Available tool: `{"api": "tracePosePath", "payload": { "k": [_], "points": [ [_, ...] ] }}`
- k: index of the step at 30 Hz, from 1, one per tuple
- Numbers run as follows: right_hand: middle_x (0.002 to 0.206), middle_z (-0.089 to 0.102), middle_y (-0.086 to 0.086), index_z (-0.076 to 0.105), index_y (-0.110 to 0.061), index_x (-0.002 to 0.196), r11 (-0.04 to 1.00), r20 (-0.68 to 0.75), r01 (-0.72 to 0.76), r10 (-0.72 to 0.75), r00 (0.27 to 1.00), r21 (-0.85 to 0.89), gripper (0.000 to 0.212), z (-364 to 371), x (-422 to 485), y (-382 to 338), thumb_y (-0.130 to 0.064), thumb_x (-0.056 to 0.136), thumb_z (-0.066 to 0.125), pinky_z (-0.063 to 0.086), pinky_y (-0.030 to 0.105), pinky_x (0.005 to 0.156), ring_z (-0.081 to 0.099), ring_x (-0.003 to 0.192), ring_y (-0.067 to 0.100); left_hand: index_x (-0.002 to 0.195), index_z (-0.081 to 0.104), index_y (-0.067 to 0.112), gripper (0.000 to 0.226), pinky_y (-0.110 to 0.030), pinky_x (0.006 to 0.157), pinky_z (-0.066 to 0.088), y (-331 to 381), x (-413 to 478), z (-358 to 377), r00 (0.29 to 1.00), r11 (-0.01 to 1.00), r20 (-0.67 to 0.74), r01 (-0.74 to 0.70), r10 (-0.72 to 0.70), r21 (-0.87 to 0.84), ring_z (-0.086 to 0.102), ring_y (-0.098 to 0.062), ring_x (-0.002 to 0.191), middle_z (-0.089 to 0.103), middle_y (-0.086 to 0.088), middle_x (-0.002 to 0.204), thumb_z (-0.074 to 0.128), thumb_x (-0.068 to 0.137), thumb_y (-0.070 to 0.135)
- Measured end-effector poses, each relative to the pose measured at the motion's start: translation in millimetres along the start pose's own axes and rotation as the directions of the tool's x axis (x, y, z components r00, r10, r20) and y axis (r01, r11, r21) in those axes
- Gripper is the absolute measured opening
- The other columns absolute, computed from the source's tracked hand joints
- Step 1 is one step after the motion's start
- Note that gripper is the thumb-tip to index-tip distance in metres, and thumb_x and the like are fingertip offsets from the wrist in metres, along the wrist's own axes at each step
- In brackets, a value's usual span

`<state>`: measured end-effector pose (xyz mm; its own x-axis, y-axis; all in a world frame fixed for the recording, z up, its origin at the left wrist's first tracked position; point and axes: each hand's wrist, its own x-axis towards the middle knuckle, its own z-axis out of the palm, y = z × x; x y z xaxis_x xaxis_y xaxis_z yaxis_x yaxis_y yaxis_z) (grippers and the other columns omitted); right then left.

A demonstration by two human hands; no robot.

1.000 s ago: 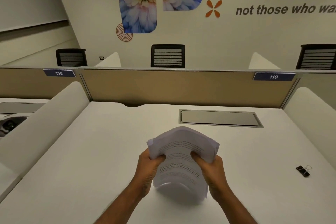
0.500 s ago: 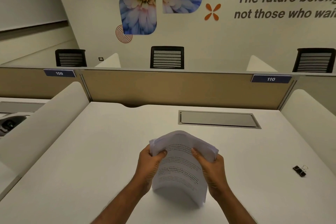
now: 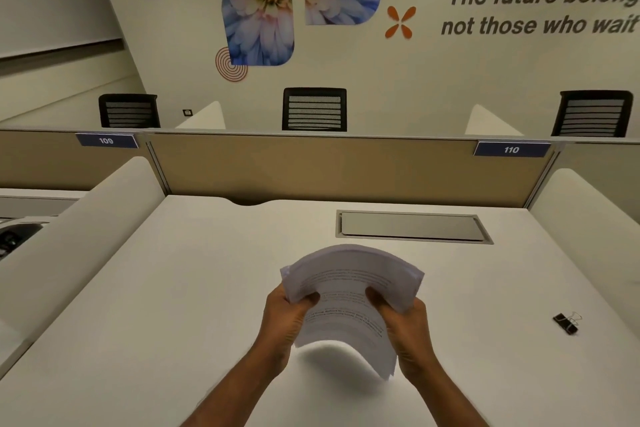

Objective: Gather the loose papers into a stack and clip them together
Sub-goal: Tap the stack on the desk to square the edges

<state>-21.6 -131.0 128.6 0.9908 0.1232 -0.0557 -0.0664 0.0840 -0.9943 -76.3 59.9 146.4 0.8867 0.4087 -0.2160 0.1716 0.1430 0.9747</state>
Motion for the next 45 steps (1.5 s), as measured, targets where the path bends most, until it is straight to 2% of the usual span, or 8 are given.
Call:
{"api": "tracePosePath", "payload": {
  "k": [9,15,19,24,28,34,40,45],
  "points": [
    [0.080,0.080,0.011,0.080,-0.017,0.083,0.990,-0.031,-0.098,0.095,0.995,-0.099,0.010,-3,-8,15,-0.025,0.087,0.078,0.063,0.053,0.071,0.075,0.081,0.039,0.105,0.077,0.021,0.028,-0.034,0.079,0.061,-22,-3,1,0.998,0.996,-0.030,0.065,-0.063,0.062,0.074,-0.028,0.102,0.082,-0.005,0.098,0.066,0.090,0.000],
    [0.065,0.075,0.009,0.077,-0.008,0.072,0.996,-0.064,-0.089,0.088,0.994,-0.018,0.017,-6,-12,9,-0.013,0.089,0.077,0.053,0.031,0.056,0.065,0.061,0.018,0.103,0.078,0.018,0.027,-0.030,0.075,0.058,-24,-4,1,0.997,0.998,-0.032,0.063,-0.063,0.007,0.076,-0.020,0.091,0.084,-0.003,0.094,0.071,0.087,-0.002],
    [0.076,0.082,-0.003,0.081,-0.020,0.079,0.983,-0.090,-0.129,0.118,0.989,-0.129,0.009,-3,-15,18,-0.019,0.088,0.079,0.061,0.041,0.070,0.078,0.083,0.026,0.088,0.083,0.022,0.026,-0.034,0.077,0.056,-31,-3,1,0.998,0.988,-0.036,0.053,-0.049,0.146,0.073,-0.022,0.086,0.082,0.007,0.078,0.076,0.068,0.008],
    [0.077,0.081,0.007,0.080,-0.010,0.079,0.989,-0.099,-0.087,0.075,0.992,-0.119,0.007,-24,-8,-5,-0.013,0.085,0.081,0.061,0.034,0.067,0.078,0.080,0.032,0.094,0.078,0.024,0.019,-0.027,0.074,0.060,-10,7,-3,0.997,0.943,0.054,-0.064,0.049,0.327,0.075,-0.021,0.091,0.081,0.005,0.088,0.063,0.098,0.013],
    [0.091,0.082,-0.007,0.080,-0.024,0.097,0.963,0.061,0.107,-0.095,0.994,-0.248,0.018,-48,-2,-57,-0.008,0.091,0.073,0.058,0.019,0.066,0.076,0.086,0.012,0.092,0.077,0.022,0.025,-0.022,0.068,0.056,21,13,-9,0.979,0.879,0.145,-0.193,0.143,0.437,0.075,-0.020,0.085,0.079,0.001,0.089,0.054,0.102,0.017],
    [0.090,0.078,-0.017,0.076,-0.038,0.100,0.803,0.321,0.060,0.167,0.932,-0.593,0.020,-58,17,-80,-0.022,0.092,0.069,0.060,0.025,0.072,0.074,0.089,0.014,0.089,0.076,0.031,0.030,-0.022,0.066,0.057,50,22,-6,0.934,0.730,0.308,-0.336,0.179,0.595,0.075,-0.014,0.083,0.077,0.009,0.087,0.051,0.103,0.021],
    [0.086,0.080,0.000,0.077,-0.020,0.094,0.880,0.241,-0.036,0.169,0.956,-0.473,0.007,-39,19,-49,-0.021,0.092,0.070,0.062,0.042,0.076,0.074,0.085,0.024,0.094,0.075,0.036,0.023,-0.018,0.070,0.054,54,24,-8,0.923,0.600,0.327,-0.381,0.203,0.704,0.074,-0.009,0.084,0.077,0.016,0.089,0.053,0.100,0.037],
    [0.091,0.079,0.017,0.080,-0.007,0.095,0.964,0.167,-0.156,0.194,0.967,-0.217,0.036,-58,18,-16,-0.034,0.071,0.080,0.062,0.047,0.073,0.074,0.088,0.037,0.077,0.075,0.031,0.011,-0.019,0.073,0.051,38,49,-72,0.974,0.559,0.168,-0.225,0.151,0.798,0.071,-0.010,0.086,0.078,0.011,0.081,0.074,0.087,0.026]
  ]
}}
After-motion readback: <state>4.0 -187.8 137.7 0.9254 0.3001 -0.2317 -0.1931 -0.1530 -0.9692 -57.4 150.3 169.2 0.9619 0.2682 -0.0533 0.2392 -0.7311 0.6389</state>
